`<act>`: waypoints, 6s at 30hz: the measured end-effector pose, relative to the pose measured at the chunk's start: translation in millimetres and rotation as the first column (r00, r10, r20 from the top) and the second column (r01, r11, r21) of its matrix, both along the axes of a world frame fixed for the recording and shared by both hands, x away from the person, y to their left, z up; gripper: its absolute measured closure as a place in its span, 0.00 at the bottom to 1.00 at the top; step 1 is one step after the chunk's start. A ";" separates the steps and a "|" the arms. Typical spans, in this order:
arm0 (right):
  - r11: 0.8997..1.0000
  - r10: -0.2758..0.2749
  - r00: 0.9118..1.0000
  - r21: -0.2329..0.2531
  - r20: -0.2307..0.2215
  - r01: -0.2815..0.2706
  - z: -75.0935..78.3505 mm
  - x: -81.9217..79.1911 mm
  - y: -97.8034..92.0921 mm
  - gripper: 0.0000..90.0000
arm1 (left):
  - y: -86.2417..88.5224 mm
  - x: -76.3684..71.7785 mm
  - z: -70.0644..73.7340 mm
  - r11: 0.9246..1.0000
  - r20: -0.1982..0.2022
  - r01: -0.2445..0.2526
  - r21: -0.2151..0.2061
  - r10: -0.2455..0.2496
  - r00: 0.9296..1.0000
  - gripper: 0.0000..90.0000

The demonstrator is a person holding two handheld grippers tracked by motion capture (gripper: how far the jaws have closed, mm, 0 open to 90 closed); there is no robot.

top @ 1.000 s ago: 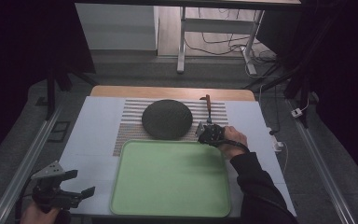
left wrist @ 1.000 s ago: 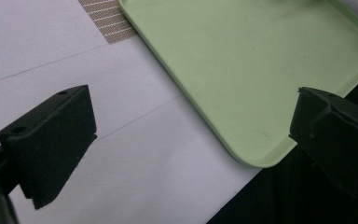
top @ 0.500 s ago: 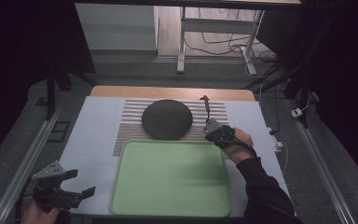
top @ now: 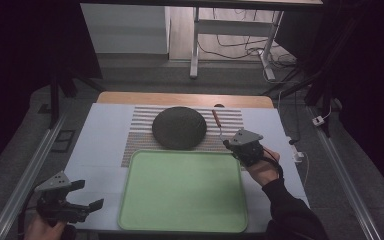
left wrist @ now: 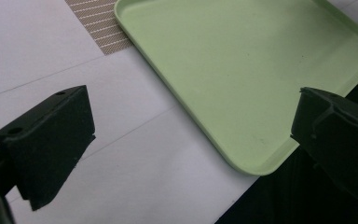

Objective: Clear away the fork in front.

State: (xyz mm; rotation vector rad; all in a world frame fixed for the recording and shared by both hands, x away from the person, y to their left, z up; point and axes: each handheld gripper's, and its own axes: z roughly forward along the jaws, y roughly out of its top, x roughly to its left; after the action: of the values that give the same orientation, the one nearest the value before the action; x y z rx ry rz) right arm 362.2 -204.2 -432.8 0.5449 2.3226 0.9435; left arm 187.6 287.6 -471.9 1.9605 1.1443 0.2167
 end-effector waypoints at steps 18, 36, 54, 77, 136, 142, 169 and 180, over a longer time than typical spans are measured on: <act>0.960 0.191 0.976 0.226 -0.104 -0.164 8.2 -41.0 -11.0 1.00 | -18.1 19.9 3.1 0.994 0.041 0.112 -0.006 -0.112 0.993 0.00; 0.883 0.405 0.898 0.328 -0.172 -0.335 7.0 -69.1 -3.4 1.00 | -58.7 57.3 4.8 0.956 0.038 0.292 0.036 -0.294 0.955 0.00; 0.790 0.589 0.774 0.370 -0.233 -0.490 4.7 -83.4 18.4 1.00 | -114.4 102.0 11.4 0.863 0.066 0.492 0.114 -0.501 0.863 0.00; 0.681 0.731 0.620 0.365 -0.284 -0.635 6.5 -88.9 38.8 1.00 | -156.2 97.8 9.2 0.609 0.055 0.721 0.332 -0.775 0.629 0.58; 0.965 0.024 0.961 0.257 -0.275 0.049 -8.3 -111.3 -37.4 0.10 | -140.9 80.5 -4.9 0.892 -0.307 0.366 0.264 -0.282 0.909 0.88; 0.954 -0.051 0.961 0.270 -0.272 0.127 -9.6 -116.8 -52.4 0.07 | -134.9 87.0 -16.5 0.932 -0.358 0.259 0.252 -0.159 0.920 0.88; 0.939 -0.141 0.944 0.262 -0.300 0.223 -14.7 -130.2 -79.3 0.06 | -116.9 104.5 -25.6 0.975 -0.386 0.075 0.210 0.012 0.922 0.74; 0.926 -0.200 0.929 0.251 -0.313 0.284 -14.2 -134.4 -83.8 0.01 | -109.4 131.0 -10.3 0.985 -0.306 0.119 0.123 -0.076 0.949 0.98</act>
State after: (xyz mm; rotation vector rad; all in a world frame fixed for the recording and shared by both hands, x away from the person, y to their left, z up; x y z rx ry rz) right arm 227.8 -288.0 -447.0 1.1325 2.2943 1.1559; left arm 318.6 178.2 -482.2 2.2239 1.2469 -0.0598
